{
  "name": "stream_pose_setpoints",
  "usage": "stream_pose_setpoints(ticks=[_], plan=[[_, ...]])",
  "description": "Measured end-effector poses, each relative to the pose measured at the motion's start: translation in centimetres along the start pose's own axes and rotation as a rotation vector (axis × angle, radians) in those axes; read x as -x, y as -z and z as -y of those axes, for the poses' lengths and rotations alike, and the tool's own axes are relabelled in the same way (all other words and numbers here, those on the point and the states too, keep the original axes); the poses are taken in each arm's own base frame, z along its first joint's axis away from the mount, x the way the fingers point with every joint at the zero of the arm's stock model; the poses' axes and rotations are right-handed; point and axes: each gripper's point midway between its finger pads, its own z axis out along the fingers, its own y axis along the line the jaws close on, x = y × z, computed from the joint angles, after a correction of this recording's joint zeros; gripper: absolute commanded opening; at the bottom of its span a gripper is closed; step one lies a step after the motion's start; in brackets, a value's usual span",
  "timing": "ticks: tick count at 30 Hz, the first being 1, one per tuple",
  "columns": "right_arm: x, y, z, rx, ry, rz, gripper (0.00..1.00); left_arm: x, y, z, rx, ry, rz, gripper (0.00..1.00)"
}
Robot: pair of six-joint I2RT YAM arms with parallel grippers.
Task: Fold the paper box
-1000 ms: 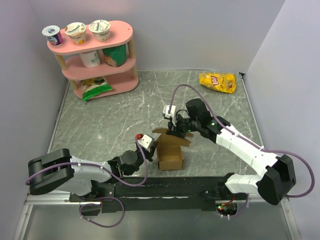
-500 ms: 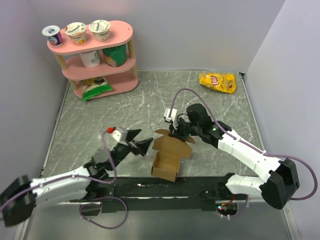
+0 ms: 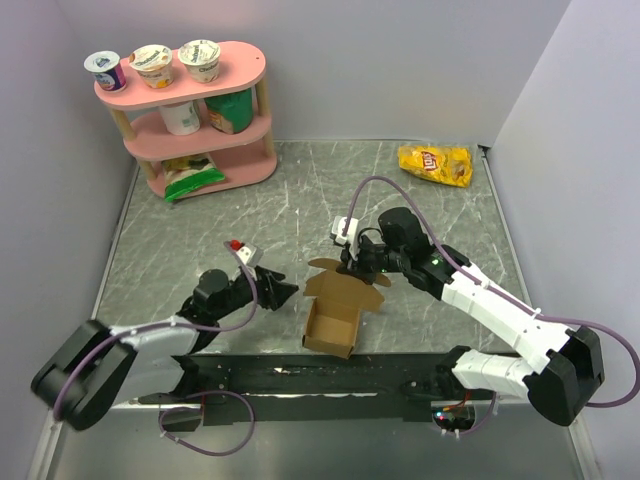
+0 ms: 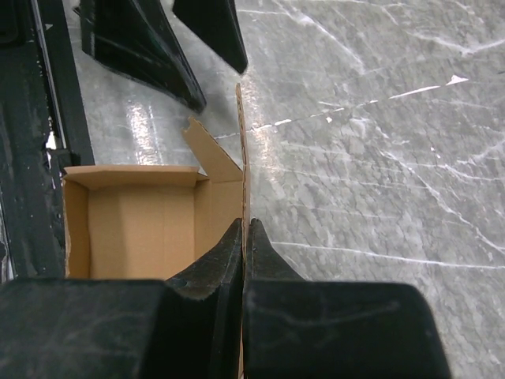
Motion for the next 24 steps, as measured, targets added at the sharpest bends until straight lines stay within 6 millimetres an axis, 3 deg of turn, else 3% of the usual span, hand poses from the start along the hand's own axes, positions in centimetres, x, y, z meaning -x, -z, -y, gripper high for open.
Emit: stream_pose_setpoints(ticks=[6, 11, 24], plan=[[0.1, 0.1, -0.1, 0.002, -0.001, 0.005, 0.00, 1.0, -2.1, 2.7, -0.180, 0.023, -0.007, 0.60], [0.1, 0.1, -0.1, 0.002, -0.002, 0.006, 0.00, 1.1, -2.3, 4.3, -0.285, 0.050, 0.000, 0.58], [0.3, 0.0, -0.1, 0.003, -0.002, 0.012, 0.00, 0.5, -3.9, 6.3, -0.405, 0.075, -0.032, 0.56]])
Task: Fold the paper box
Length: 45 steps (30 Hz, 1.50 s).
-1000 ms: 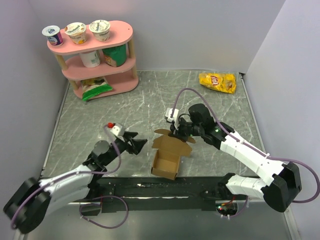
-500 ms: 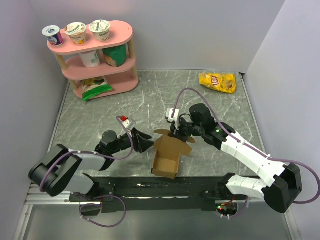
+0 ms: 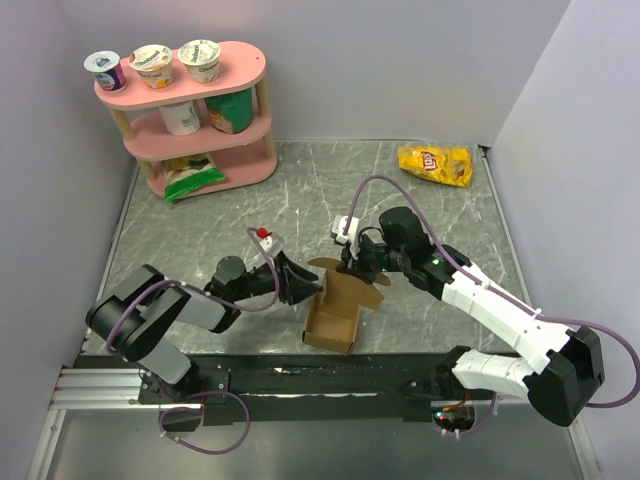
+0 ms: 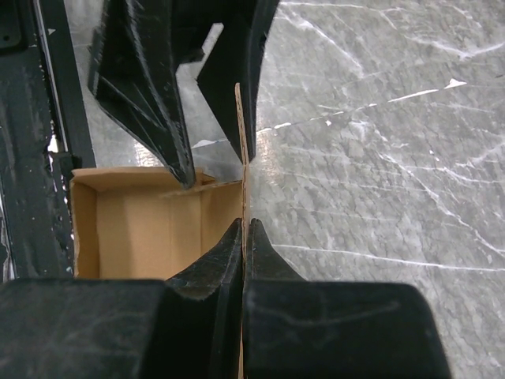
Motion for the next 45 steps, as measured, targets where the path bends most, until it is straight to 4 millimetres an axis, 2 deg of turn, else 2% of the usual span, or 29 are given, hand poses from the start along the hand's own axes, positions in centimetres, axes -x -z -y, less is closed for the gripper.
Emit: stream_pose_setpoints(ticks=[9, 12, 18, 22, 27, 30, 34, 36, 39, 40, 45], plan=[[-0.1, -0.3, -0.3, 0.024, -0.014, 0.001, 0.00, -1.7, -1.6, -1.4, 0.003, 0.078, -0.052, 0.54], [-0.4, -0.5, -0.2, 0.028, -0.021, -0.008, 0.00, -2.0, -1.9, -1.6, 0.004, 0.085, -0.060, 0.58], [-0.7, -0.7, -0.3, 0.039, -0.027, -0.016, 0.00, -2.3, -2.0, -1.9, 0.015, 0.071, -0.063, 0.73], [-0.6, -0.6, -0.5, 0.055, -0.030, -0.012, 0.00, -1.8, -2.1, -1.8, 0.011, 0.026, -0.054, 0.76], [0.3, 0.0, -0.3, 0.066, -0.027, 0.000, 0.00, 0.3, -2.1, -0.5, -0.023, -0.082, -0.011, 0.76], [0.9, 0.4, -0.3, 0.081, -0.023, 0.012, 0.00, 1.3, -2.2, 0.2, -0.044, -0.137, 0.004, 0.73], [1.2, 0.8, -0.6, 0.112, -0.031, 0.023, 0.00, 1.5, -2.5, 0.6, -0.071, -0.161, -0.004, 0.65], [1.3, 1.0, -0.9, 0.129, -0.036, 0.025, 0.00, 1.5, -2.6, 1.0, -0.092, -0.164, -0.010, 0.64], [1.4, 1.3, -1.5, 0.161, -0.044, 0.028, 0.00, 1.3, -2.7, 1.5, -0.110, -0.168, -0.013, 0.69], [1.5, 1.3, -1.7, 0.173, -0.047, 0.029, 0.00, 1.3, -2.7, 1.6, -0.113, -0.168, -0.014, 0.79], [1.8, 1.9, -2.4, 0.214, -0.052, 0.029, 0.00, 1.5, -2.7, 1.6, -0.105, -0.191, -0.007, 0.82]])
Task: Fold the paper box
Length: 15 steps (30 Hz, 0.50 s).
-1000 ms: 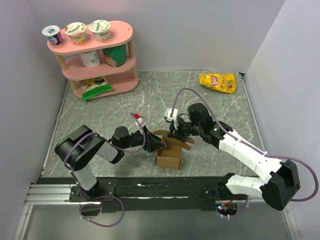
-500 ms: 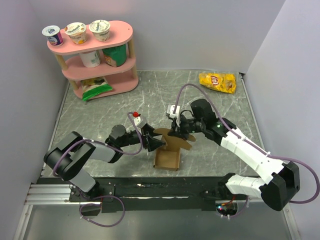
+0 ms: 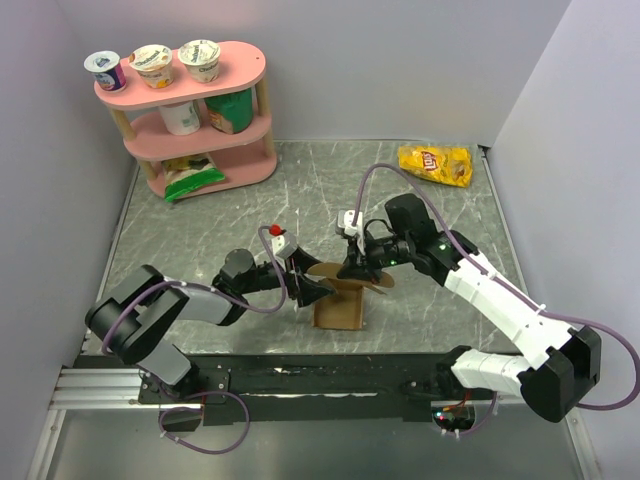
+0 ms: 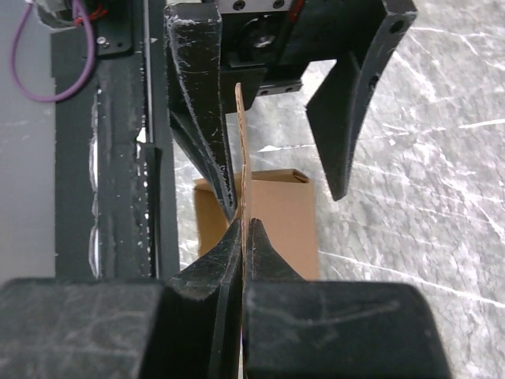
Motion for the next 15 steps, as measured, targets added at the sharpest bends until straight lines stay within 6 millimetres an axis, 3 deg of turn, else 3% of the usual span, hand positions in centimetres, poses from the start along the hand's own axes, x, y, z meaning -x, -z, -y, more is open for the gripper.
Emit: stream_pose_setpoints(ticks=[15], plan=[[0.3, 0.8, -0.1, 0.020, -0.042, -0.021, 0.00, 1.1, -0.3, 1.4, -0.001, -0.105, -0.038, 0.86]])
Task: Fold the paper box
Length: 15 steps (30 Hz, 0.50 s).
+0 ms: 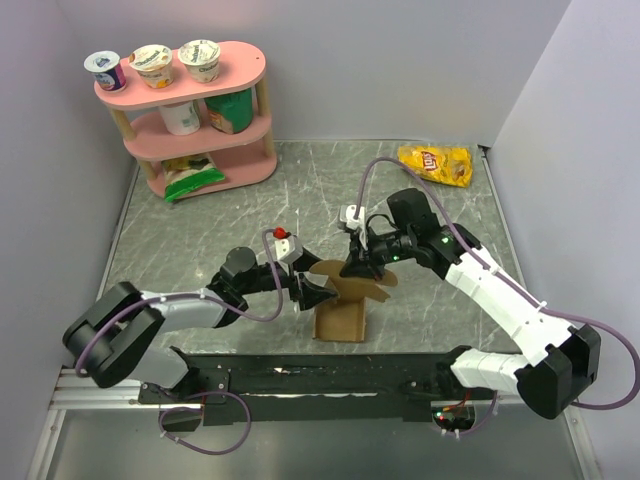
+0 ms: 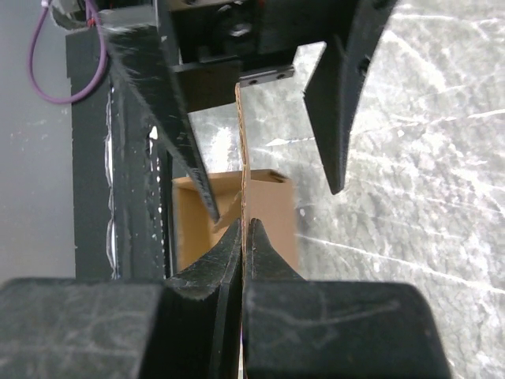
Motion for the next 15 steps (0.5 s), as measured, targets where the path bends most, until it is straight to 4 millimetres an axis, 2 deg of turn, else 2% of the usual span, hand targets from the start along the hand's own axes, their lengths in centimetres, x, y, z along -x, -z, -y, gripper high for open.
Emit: stream_pose_setpoints(ticks=[4, 10, 15], plan=[[0.4, 0.3, 0.2, 0.004, -0.004, 0.020, 0.00, 1.0, 0.2, 0.5, -0.006, -0.035, 0.012, 0.85], [0.6, 0.9, -0.2, 0.032, -0.026, 0.033, 0.00, 0.8, 0.1, 1.2, -0.044, -0.028, -0.002, 0.84], [1.4, 1.1, -0.9, 0.070, -0.014, 0.055, 0.00, 1.1, 0.0, 1.4, -0.050, -0.036, 0.007, 0.92]])
